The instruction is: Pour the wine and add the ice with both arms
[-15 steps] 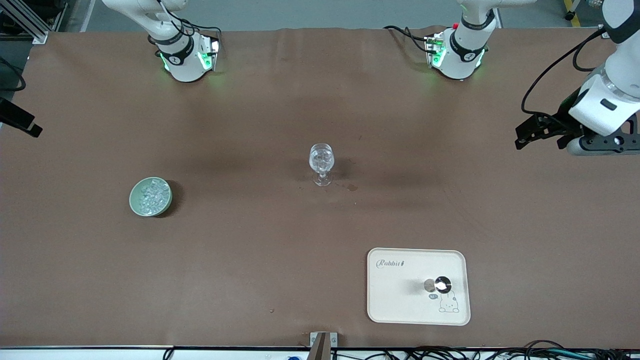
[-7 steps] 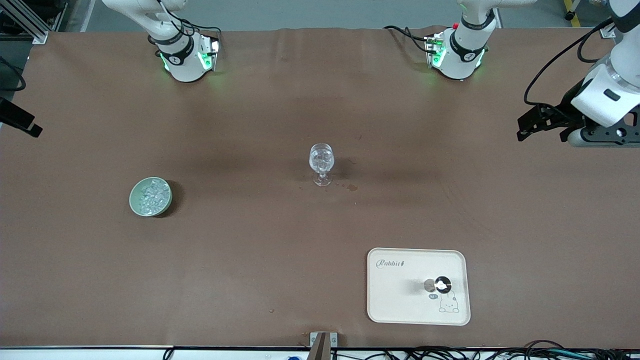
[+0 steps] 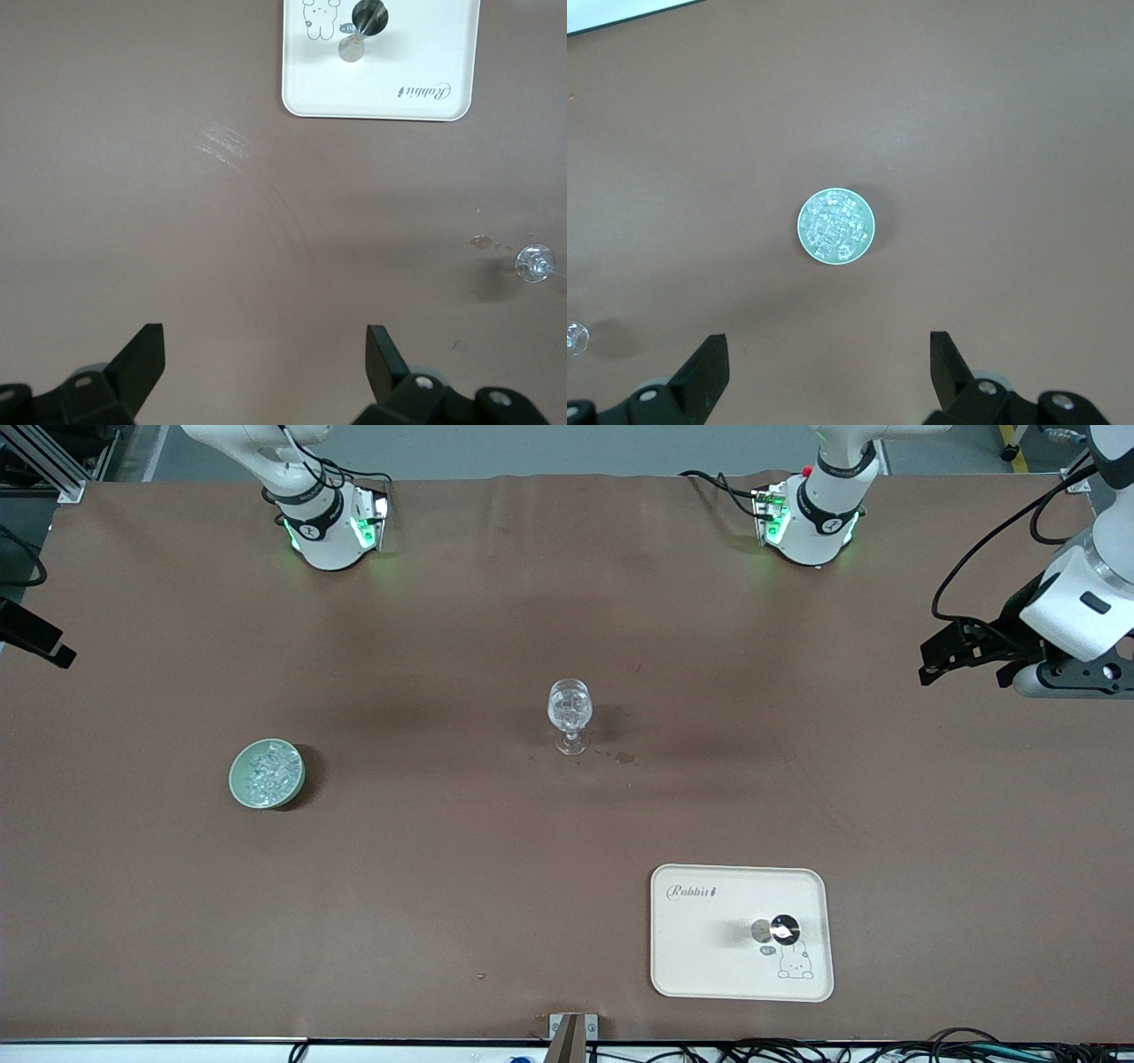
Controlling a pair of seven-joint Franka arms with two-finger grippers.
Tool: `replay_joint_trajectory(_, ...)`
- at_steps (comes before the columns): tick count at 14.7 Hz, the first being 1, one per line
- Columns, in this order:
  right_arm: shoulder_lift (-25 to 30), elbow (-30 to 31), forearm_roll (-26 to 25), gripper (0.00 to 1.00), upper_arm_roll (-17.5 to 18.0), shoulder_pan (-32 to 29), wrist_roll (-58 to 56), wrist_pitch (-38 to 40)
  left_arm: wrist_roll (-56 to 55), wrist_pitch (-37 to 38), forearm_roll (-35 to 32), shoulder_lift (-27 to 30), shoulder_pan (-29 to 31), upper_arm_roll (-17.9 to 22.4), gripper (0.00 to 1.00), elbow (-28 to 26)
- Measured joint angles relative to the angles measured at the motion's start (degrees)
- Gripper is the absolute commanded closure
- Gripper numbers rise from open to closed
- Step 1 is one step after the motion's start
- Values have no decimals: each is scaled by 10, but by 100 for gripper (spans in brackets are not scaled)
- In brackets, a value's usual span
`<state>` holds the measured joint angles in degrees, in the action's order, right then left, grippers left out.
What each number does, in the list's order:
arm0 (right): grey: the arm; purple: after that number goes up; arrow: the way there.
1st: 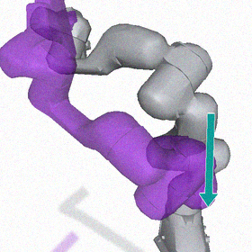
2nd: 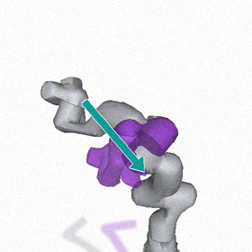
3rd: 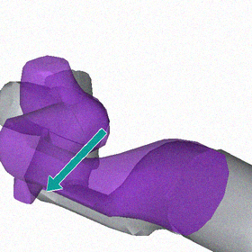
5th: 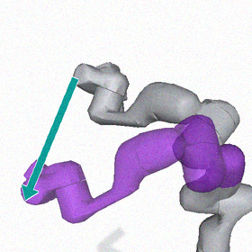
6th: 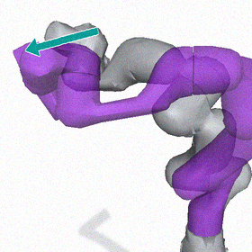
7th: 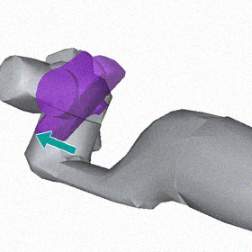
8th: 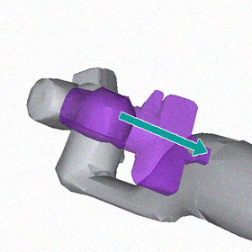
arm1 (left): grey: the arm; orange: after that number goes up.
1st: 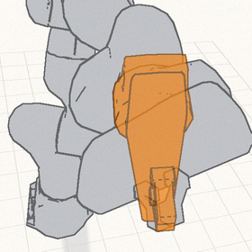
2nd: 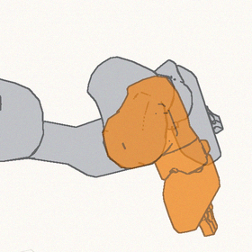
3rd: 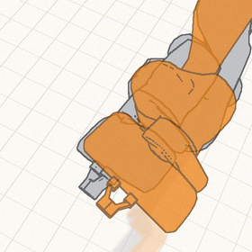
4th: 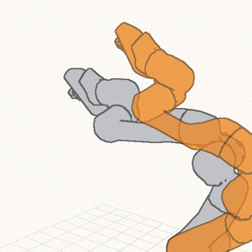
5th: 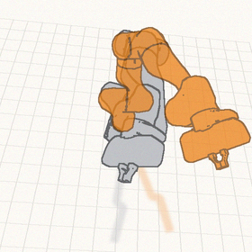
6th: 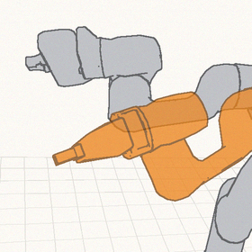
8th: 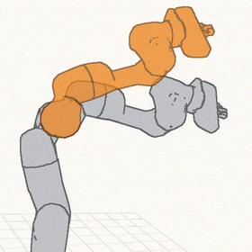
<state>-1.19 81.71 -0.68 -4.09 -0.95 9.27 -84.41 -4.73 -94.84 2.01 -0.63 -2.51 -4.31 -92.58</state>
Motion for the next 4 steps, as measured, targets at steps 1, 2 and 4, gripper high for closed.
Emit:
replay_joint_trajectory(1, 0, 0, 0, 0, 0, 0, 0, 0, 0, 0, 0, -2, 0, 0, 0, 1)
replay_joint_trajectory(2, 0, 0, 0, 0, 0, 0, 0, 0, 0, 0, 0, -3, 0, 1, 0, 1)
replay_joint_trajectory(4, 0, 0, 0, 0, 0, 0, 0, 0, -1, -1, -6, -3, 0, 2, 0, 1)
